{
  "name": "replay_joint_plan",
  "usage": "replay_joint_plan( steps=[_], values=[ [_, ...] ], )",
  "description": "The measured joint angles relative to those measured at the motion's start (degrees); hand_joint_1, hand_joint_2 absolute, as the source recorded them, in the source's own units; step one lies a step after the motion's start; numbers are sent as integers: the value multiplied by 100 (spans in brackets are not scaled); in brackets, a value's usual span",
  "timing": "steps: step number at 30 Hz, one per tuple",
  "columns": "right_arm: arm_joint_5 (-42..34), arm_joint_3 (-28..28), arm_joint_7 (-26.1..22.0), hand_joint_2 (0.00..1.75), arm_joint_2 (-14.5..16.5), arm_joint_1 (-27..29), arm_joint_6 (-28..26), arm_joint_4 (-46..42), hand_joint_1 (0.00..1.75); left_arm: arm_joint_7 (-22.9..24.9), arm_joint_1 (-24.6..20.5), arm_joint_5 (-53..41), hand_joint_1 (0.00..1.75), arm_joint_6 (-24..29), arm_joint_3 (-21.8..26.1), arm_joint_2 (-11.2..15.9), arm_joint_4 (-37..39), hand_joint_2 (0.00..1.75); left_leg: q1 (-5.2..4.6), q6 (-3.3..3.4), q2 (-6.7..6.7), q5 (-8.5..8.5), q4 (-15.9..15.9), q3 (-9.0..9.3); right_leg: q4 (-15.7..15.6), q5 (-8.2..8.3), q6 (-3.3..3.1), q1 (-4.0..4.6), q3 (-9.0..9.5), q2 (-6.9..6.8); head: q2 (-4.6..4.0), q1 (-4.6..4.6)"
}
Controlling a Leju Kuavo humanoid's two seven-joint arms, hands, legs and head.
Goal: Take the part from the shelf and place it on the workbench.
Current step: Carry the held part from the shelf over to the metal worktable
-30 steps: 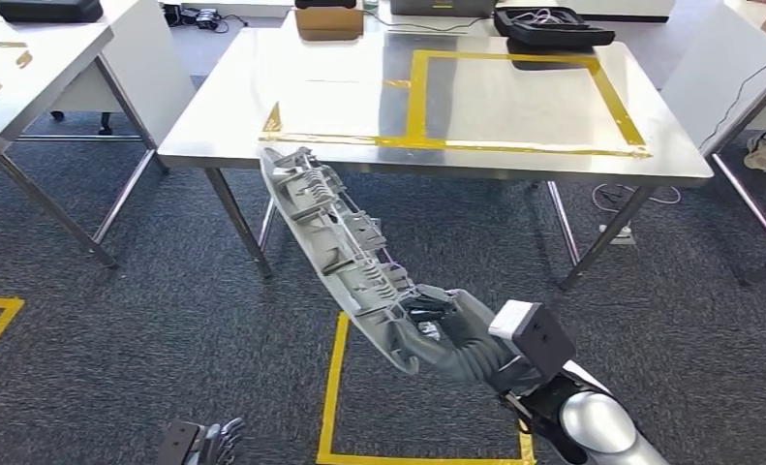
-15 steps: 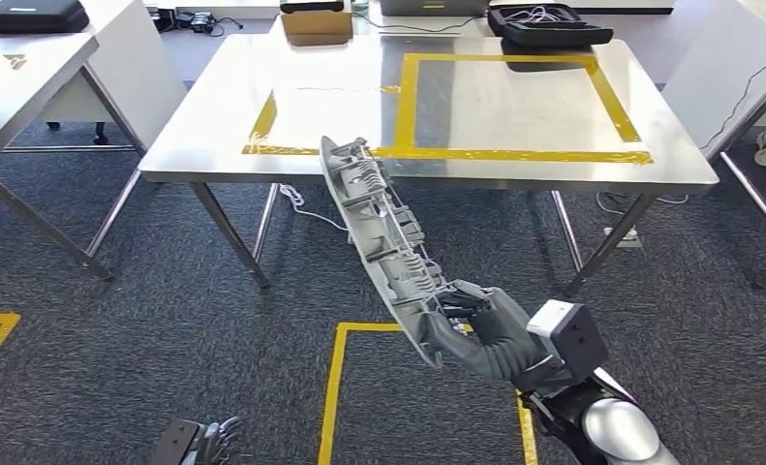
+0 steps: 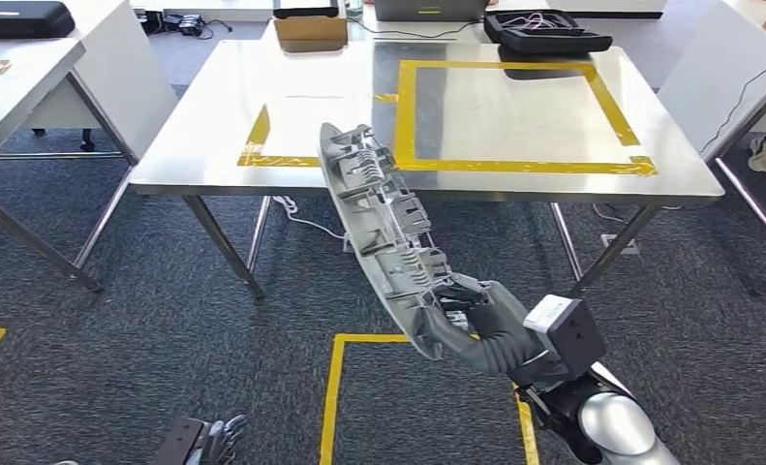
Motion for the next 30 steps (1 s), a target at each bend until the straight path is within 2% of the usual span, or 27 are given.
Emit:
replay_joint_plan(
  steps=[1, 2, 4, 5, 6, 7, 8, 9, 10, 11, 13, 15, 16, 17, 19, 20, 21, 22, 24, 25, 26, 28, 30],
  values=[
    [11, -3, 2, 175, -1, -29, 10, 4, 175, -9, -11, 15, 0, 0, 2, -5, -7, 0, 14, 31, 6, -10, -24, 33, 213, -103, 34, -5, -106, -9, -1, 2],
    [19, -6, 1, 175, -1, -57, 23, 11, 175, -15, -21, 31, 0, 0, 3, -10, -10, 0, 15, 53, 12, -33, -32, 58, 545, -242, 63, -18, -290, -17, -1, 3],
    [22, -8, -5, 175, -2, -101, 43, 28, 175, -21, -32, 43, 0, 0, 3, -25, -11, 0, 17, 73, 21, -95, -31, 110, 1289, -470, 114, -47, -761, -22, -1, 6],
    [21, -8, -7, 175, -2, -110, 48, 40, 175, -32, -31, 41, 0, 0, 3, -29, -11, 0, 20, 70, 22, -132, -29, 148, 1477, -447, 136, -61, -920, -27, -1, 6],
    [17, -10, -10, 175, -3, -116, 48, 51, 175, -51, -30, 32, 0, 0, 3, -30, -12, 0, 27, 61, 20, -172, -26, 192, 1447, -303, 154, -77, -974, -33, -1, 8],
    [12, -12, -13, 175, -4, -120, 45, 62, 175, -76, -28, 16, 0, 2, 3, -30, -13, 0, 37, 45, 15, -217, -20, 246, 1189, -58, 169, -94, -913, -45, 0, 8],
    [5, -14, -23, 175, -5, -119, 34, 69, 175, -102, -28, -5, 0, 8, 3, -26, -14, 0, 47, 19, 11, -268, -10, 300, 787, 219, 183, -112, -779, -70, 0, 7],
    [-2, -15, -36, 175, -6, -117, 14, 69, 175, -123, -30, -27, 0, 15, 3, -15, -14, 0, 44, -18, 6, -318, 8, 340, 413, 407, 187, -108, -634, -97, 0, 8],
    [-11, -13, -55, 175, -3, -113, -11, 62, 175, -141, -31, -50, 0, 22, 3, 2, -14, 0, 40, -60, 5, -362, 22, 367, 136, 510, 159, -106, -523, -115, 1, 6],
    [-19, -12, -74, 175, -1, -105, -39, 49, 175, -157, -32, -70, 0, 27, 3, 23, -14, 0, 31, -101, 6, -396, 27, 382, -7, 522, 119, -96, -464, -125, 1, 4],
    [-30, -11, -94, 175, 5, -74, -86, 15, 175, -184, -38, -98, 0, 28, 3, 59, -15, 0, 29, -174, 19, -435, 5, 411, -34, 449, 9, -77, -442, -103, 0, 1],
    [-30, -16, -93, 175, 9, -40, -119, -24, 175, -196, -47, -111, 0, 28, 3, 87, -27, 0, 44, -239, 29, -512, 79, 416, -61, 415, -73, -81, -386, -89, -1, -6],
    [-30, -19, -92, 175, 11, -33, -127, -40, 175, -198, -52, -114, 0, 29, 3, 99, -35, 0, 49, -267, 29, -616, 282, 331, -75, 394, -113, -90, -344, -86, -1, -12],
    [-30, -22, -93, 175, 14, -30, -130, -52, 175, -199, -52, -115, 0, 30, 3, 105, -41, 0, 55, -288, 28, -758, 610, 168, -81, 367, -146, -94, -301, -83, -1, -18],
    [-31, -25, -97, 175, 17, -32, -128, -58, 175, -200, -39, -115, 0, 33, 3, 107, -43, 0, 57, -310, 26, -1031, 1429, -302, -80, 303, -184, -84, -230, -60, -1, -24],
    [-31, -27, -97, 175, 17, -30, -127, -58, 175, -200, -27, -115, 0, 34, 3, 107, -43, 0, 57, -310, 26, -1045, 1683, -486, -80, 269, -187, -78, -190, -38, 0, -24],
    [-31, -28, -96, 175, 17, -29, -127, -58, 175, -200, -16, -115, 0, 35, 3, 107, -43, 0, 57, -300, 25, -935, 1724, -573, -79, 233, -186, -73, -142, -12, 1, -25],
    [-31, -30, -94, 175, 18, -27, -127, -58, 175, -200, -10, -115, 0, 36, 4, 108, -43, 0, 55, -279, 20, -707, 1529, -550, -79, 193, -181, -70, -86, 15, 0, -25],
    [-31, -33, -102, 175, 20, -28, -131, -59, 175, -200, 0, -115, 0, 37, 5, 116, -41, 0, 40, -208, -30, -165, 753, -298, -78, 108, -160, -65, 20, 64, 0, -25],
    [-30, -35, -108, 175, 21, -31, -137, -62, 175, -200, 6, -116, 0, 37, 5, 121, -38, 0, 28, -173, -63, -14, 410, -171, -73, 73, -139, -59, 46, 88, 0, -25],
    [-29, -41, -115, 175, 22, -33, -145, -70, 175, -200, 11, -119, 0, 37, 5, 122, -37, 0, 15, -145, -89, 40, 204, -94, -71, 49, -112, -59, 51, 107, 0, -24],
    [-16, -69, -125, 175, 22, -36, -171, -102, 175, -200, 24, -128, 0, 37, 5, 114, -39, 0, 2, -102, -100, -16, 91, -50, -90, 25, -43, -62, 45, 133, 1, -22],
    [11, -123, -140, 175, 21, -40, -210, -148, 175, -199, 32, -139, 0, 35, 8, 99, -51, 0, 24, -43, -89, -36, 33, -8, -58, -25, 25, -69, 48, 99, 1, -20]
  ],
)
